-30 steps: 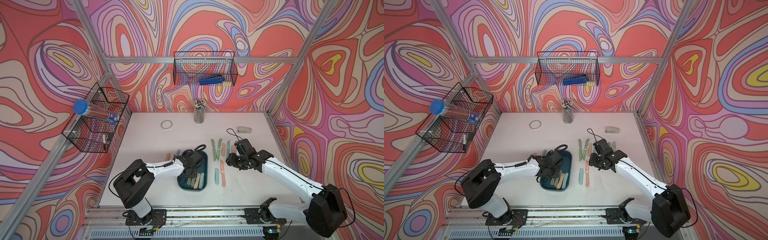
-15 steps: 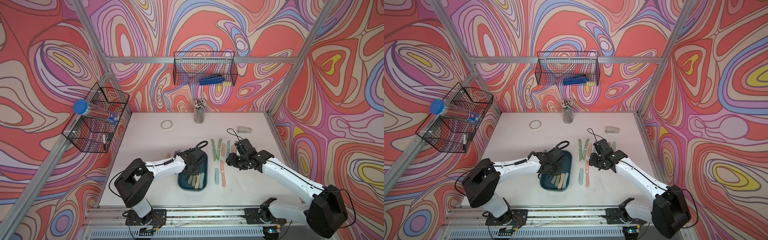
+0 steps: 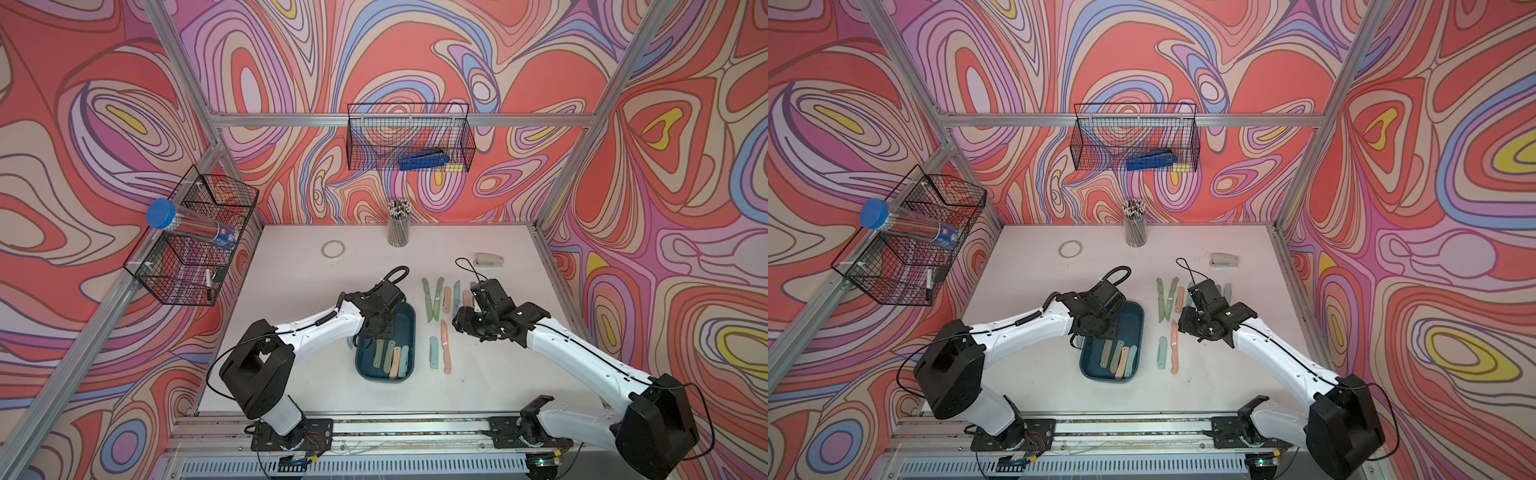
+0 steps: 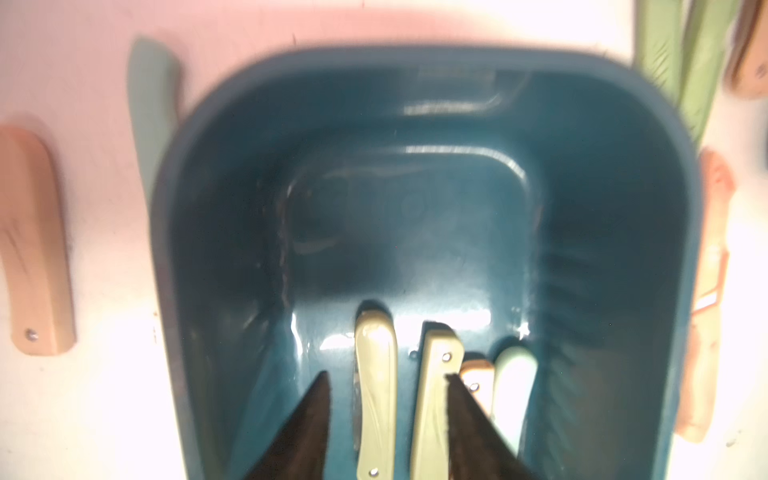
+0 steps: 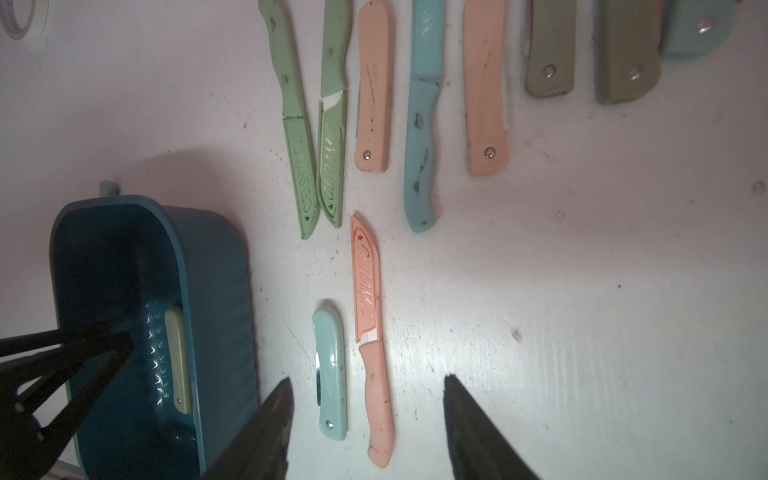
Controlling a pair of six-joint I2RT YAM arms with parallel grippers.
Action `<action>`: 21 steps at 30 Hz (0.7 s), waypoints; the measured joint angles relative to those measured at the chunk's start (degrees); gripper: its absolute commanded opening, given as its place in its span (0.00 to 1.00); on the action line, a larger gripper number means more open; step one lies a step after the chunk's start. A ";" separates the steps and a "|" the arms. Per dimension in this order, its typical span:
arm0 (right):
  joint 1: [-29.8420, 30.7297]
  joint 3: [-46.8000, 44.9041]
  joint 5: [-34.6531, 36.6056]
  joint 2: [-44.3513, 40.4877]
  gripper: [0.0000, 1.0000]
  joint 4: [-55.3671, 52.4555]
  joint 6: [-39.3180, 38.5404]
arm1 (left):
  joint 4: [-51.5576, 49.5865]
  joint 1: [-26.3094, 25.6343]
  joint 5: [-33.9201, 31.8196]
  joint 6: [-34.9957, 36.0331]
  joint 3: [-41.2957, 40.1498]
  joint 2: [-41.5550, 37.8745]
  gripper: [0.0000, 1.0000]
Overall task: Take the fruit knife out of the storage box
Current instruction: Pick up the fruit knife from the storage box.
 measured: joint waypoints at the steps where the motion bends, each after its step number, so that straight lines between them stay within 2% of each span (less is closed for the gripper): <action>1: 0.00 -0.02 0.00 0.00 0.59 0.00 0.00 | 0.00 0.00 0.42 -0.17 -1.38 -0.50 0.73; 6: 0.00 -0.11 0.02 0.00 0.59 0.02 0.02 | -0.07 -0.42 1.36 -1.14 -5.09 -1.14 0.75; 10: 0.00 -0.13 0.00 0.00 0.59 0.04 0.02 | 0.17 -1.38 1.53 -2.23 -6.01 -1.14 0.72; 12: 0.00 -0.17 0.00 0.00 0.59 0.04 0.02 | 0.57 -1.84 1.55 -2.73 -6.43 -1.14 0.68; 15: 0.00 -0.26 0.00 0.00 0.59 0.04 0.04 | 1.29 -1.90 1.53 -3.52 -6.91 -1.14 0.55; 17: 0.00 -0.31 0.00 0.00 0.59 0.04 0.04 | 1.49 -1.90 1.51 -3.74 -6.97 -1.14 0.49; 21: 0.00 -0.31 -0.02 0.00 0.59 0.04 0.04 | 1.68 -1.90 1.49 -3.91 -6.97 -0.96 0.45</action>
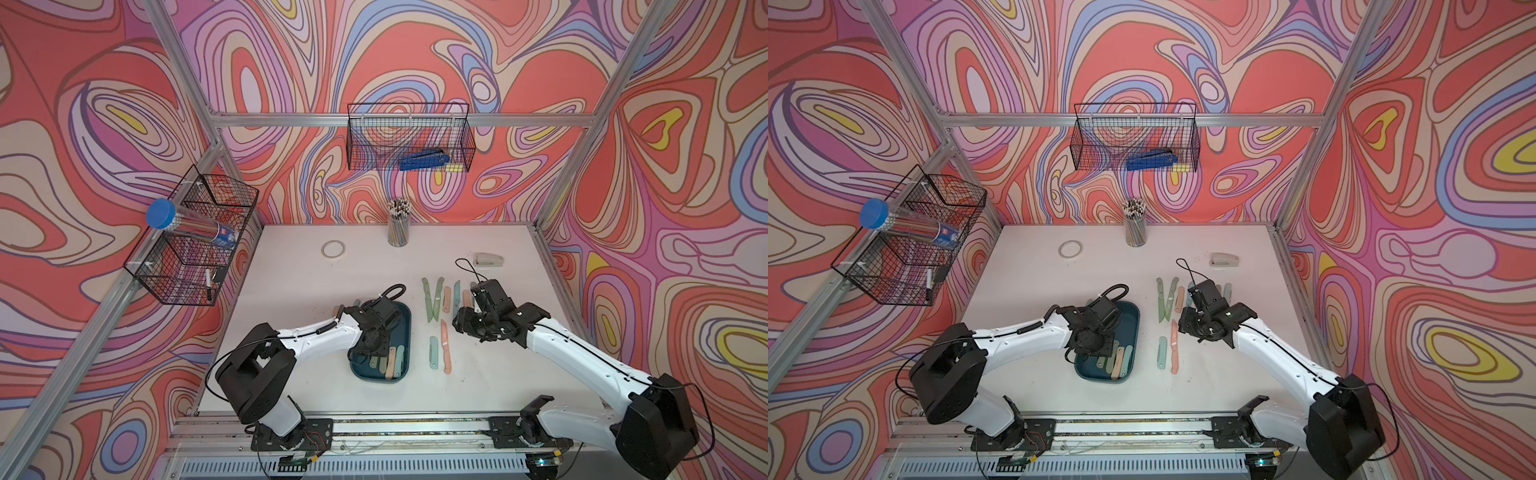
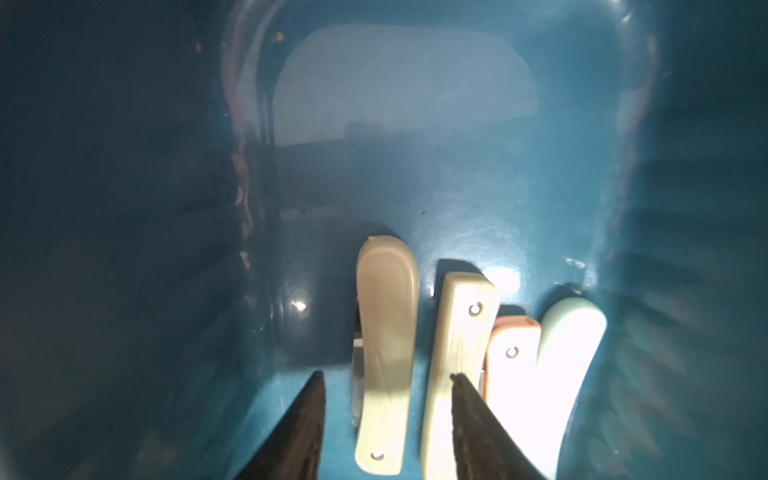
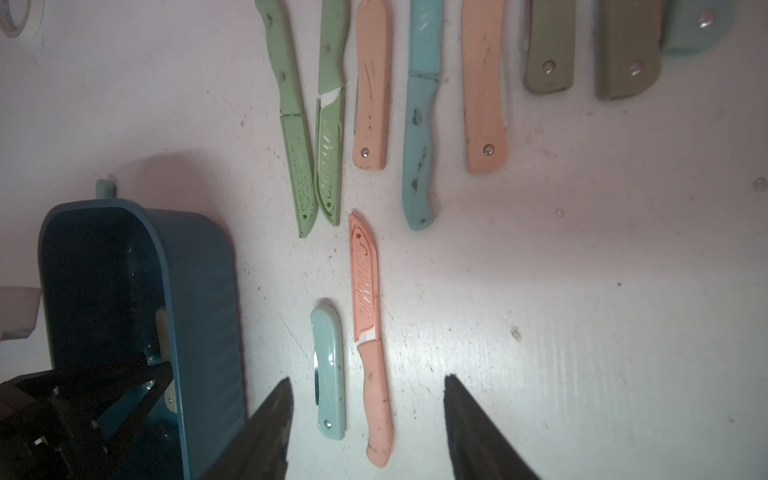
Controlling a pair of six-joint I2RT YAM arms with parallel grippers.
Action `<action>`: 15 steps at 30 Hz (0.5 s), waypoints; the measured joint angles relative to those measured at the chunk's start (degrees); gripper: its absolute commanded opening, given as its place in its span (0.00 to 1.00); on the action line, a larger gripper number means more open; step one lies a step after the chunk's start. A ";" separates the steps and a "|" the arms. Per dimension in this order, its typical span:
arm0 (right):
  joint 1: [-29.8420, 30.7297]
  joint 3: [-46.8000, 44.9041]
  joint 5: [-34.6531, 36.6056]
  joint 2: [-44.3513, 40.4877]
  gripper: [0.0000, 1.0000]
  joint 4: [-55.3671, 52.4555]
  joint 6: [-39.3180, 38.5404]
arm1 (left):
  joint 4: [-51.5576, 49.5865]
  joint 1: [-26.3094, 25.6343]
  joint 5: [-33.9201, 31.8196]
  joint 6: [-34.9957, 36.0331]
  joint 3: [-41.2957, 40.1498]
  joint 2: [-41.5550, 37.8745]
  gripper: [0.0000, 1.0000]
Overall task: Take the fruit knife out of the storage box
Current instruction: Pick up the fruit knife from the storage box.
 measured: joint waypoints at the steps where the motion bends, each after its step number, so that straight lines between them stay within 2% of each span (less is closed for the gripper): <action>1: 0.00 0.00 0.02 0.00 0.59 0.00 0.00 | 0.02 0.00 0.00 0.00 0.00 0.09 0.44; 15: 0.00 0.00 0.02 0.00 0.59 0.00 0.00 | 2.86 0.00 0.00 -0.07 -1.40 2.47 0.37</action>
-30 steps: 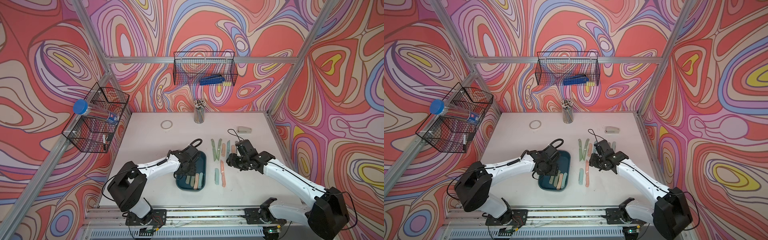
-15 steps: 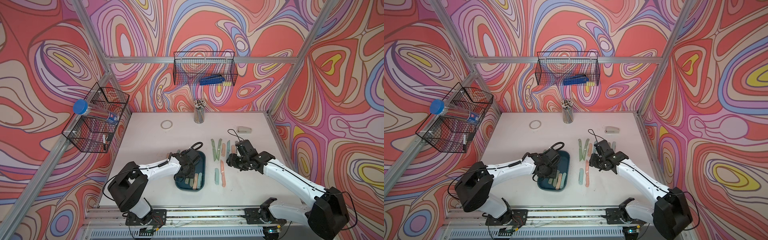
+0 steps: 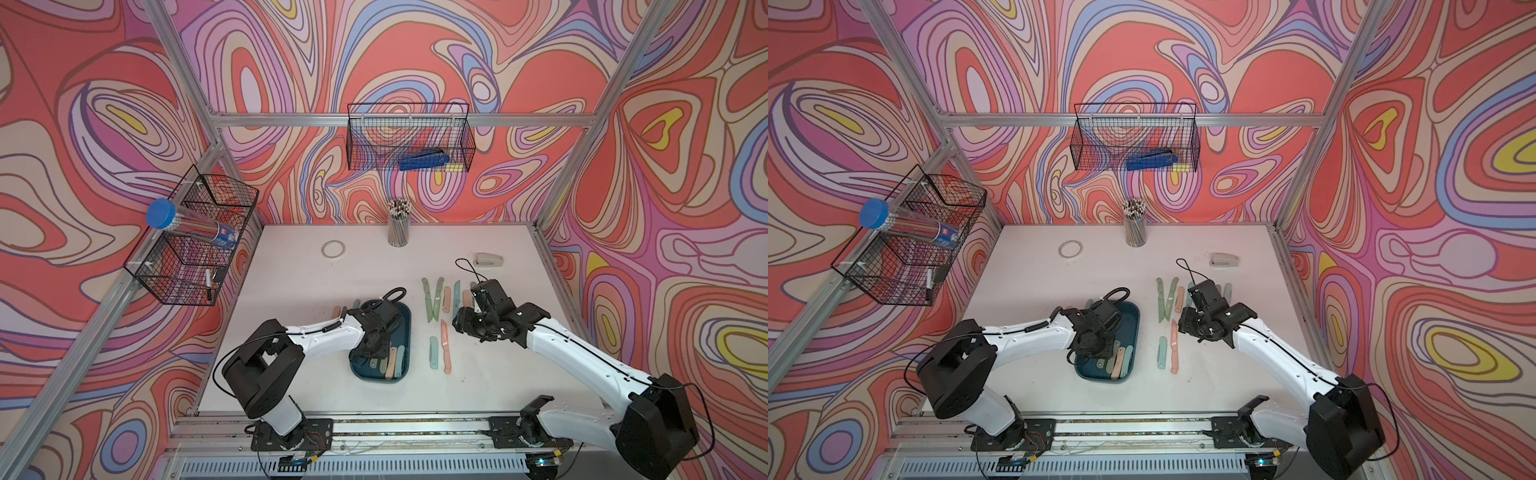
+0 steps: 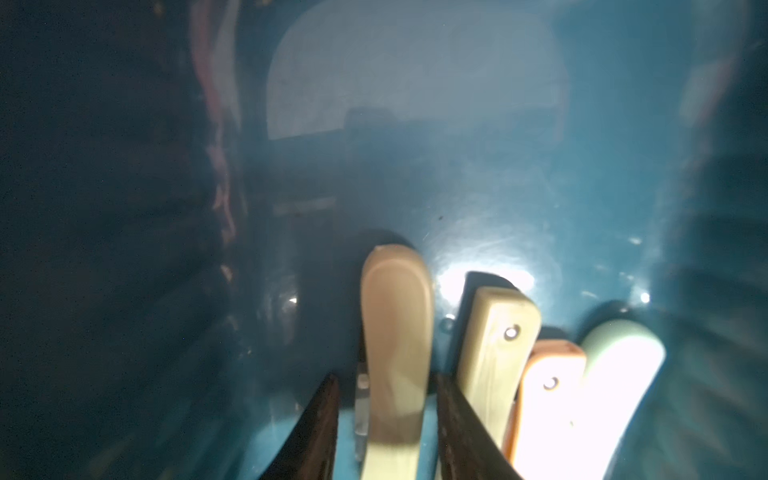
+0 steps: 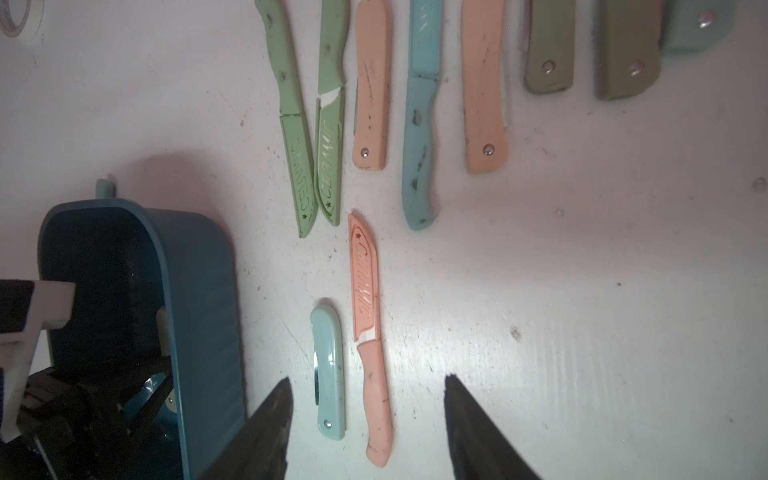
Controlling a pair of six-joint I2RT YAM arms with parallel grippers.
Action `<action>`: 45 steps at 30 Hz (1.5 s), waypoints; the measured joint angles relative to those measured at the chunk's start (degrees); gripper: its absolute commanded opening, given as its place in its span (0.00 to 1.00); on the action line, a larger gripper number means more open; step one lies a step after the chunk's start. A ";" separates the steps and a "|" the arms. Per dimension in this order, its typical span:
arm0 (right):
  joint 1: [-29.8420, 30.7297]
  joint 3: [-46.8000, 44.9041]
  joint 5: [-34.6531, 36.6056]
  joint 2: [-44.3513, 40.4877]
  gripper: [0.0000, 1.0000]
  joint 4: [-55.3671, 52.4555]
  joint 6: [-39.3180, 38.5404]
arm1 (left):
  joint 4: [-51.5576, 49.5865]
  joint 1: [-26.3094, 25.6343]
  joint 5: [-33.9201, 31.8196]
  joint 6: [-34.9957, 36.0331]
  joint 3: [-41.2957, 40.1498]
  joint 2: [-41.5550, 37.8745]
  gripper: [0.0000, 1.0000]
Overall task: Take the fruit knife out of the storage box
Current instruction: Pick up the fruit knife from the storage box, then place the fruit knife at the center of the board.
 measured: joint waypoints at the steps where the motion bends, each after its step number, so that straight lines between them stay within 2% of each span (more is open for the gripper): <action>1: 0.00 0.00 0.00 0.00 0.59 -0.02 0.00 | 0.31 0.00 -0.02 0.00 0.00 0.15 0.36; 14: 0.00 0.00 0.00 0.02 0.59 -0.02 -0.02 | 2.78 0.00 -0.35 0.11 1.40 1.88 0.24; 30: 0.00 -0.04 0.00 0.00 0.60 0.00 0.00 | -5.35 0.76 -0.37 3.19 10.69 1.16 0.25; 38: 0.00 -0.87 -0.02 -0.04 0.60 0.50 0.00 | -11.13 7.56 0.68 8.52 15.89 -1.66 0.27; 45: 0.00 -2.25 -0.26 -0.31 0.60 1.51 0.00 | -16.02 19.08 2.62 16.41 21.16 -6.51 0.28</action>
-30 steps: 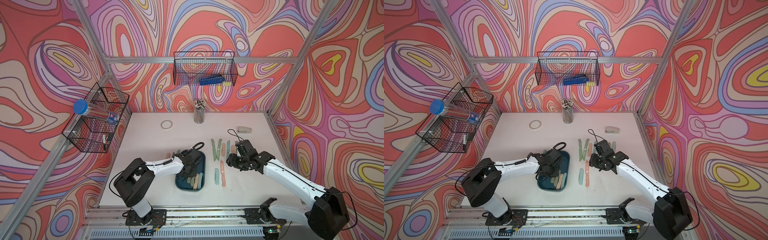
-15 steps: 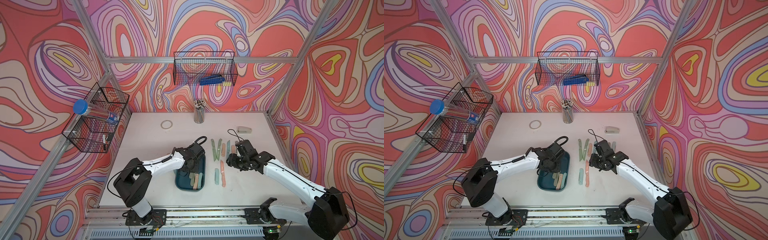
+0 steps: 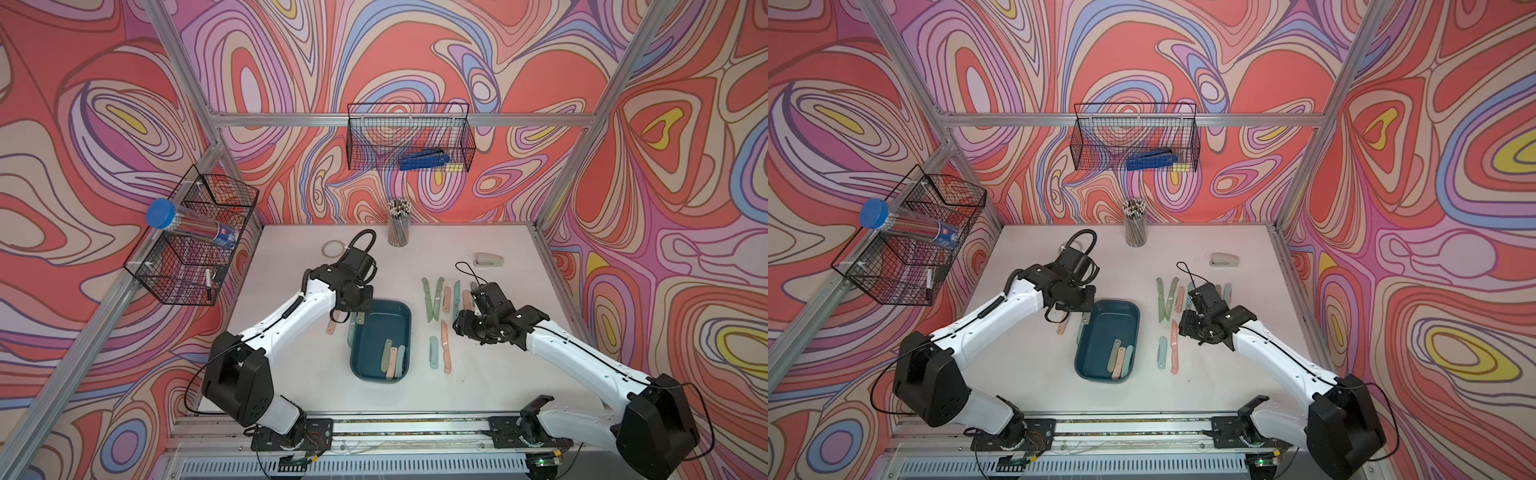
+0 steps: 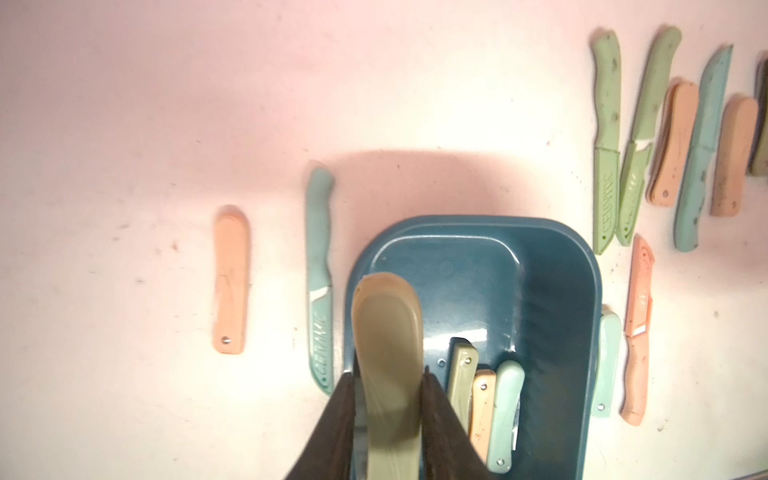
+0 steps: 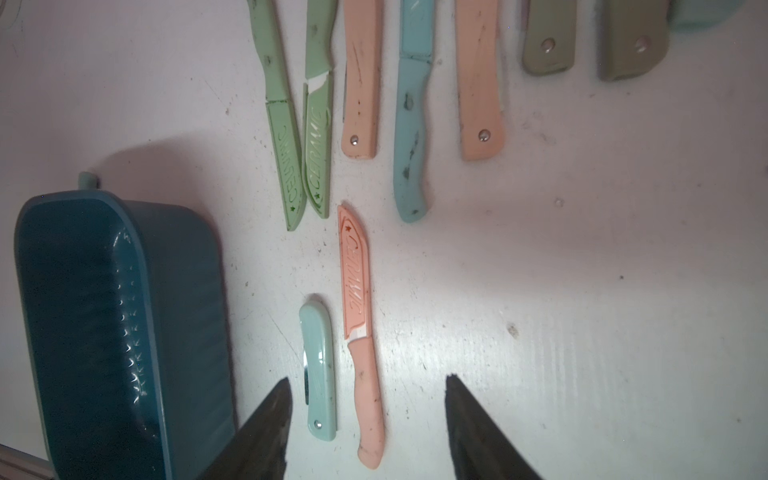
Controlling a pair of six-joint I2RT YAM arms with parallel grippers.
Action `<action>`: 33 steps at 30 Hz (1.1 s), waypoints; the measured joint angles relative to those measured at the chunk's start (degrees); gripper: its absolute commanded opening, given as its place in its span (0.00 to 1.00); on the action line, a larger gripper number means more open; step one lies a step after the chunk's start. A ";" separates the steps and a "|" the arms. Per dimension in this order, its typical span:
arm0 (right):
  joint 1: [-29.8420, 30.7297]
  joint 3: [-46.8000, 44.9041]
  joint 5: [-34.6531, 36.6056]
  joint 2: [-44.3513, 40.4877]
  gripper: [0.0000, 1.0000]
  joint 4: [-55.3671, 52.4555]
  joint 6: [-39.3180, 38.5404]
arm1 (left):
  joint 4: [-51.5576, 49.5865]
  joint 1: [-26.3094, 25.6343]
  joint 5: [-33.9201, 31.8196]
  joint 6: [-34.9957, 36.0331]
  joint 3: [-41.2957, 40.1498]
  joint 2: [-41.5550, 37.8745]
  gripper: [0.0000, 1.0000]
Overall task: Take the fruit knife out of the storage box
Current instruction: Place the fruit knife at the center of the board.
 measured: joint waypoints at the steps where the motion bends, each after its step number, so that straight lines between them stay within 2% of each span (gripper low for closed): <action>1: 0.00 -0.07 -0.13 -0.02 0.60 0.24 0.00 | -0.35 1.88 0.52 1.07 0.00 -0.33 0.28; 6: 0.00 -0.17 -0.37 -0.02 0.60 0.61 -0.04 | -1.07 9.86 2.89 4.87 -1.84 -0.33 0.27; 8: 0.00 -0.26 -0.37 -0.02 0.60 0.66 -0.04 | -1.18 11.13 3.32 5.81 -2.54 -0.02 0.27; 16: 0.00 -0.39 -0.72 -0.02 0.61 1.44 -0.04 | -0.83 10.95 6.88 7.65 -3.61 6.97 0.25; 33: 0.00 -0.39 -0.79 -0.02 0.60 1.46 -0.02 | -1.03 10.95 6.10 8.28 -3.19 15.19 0.27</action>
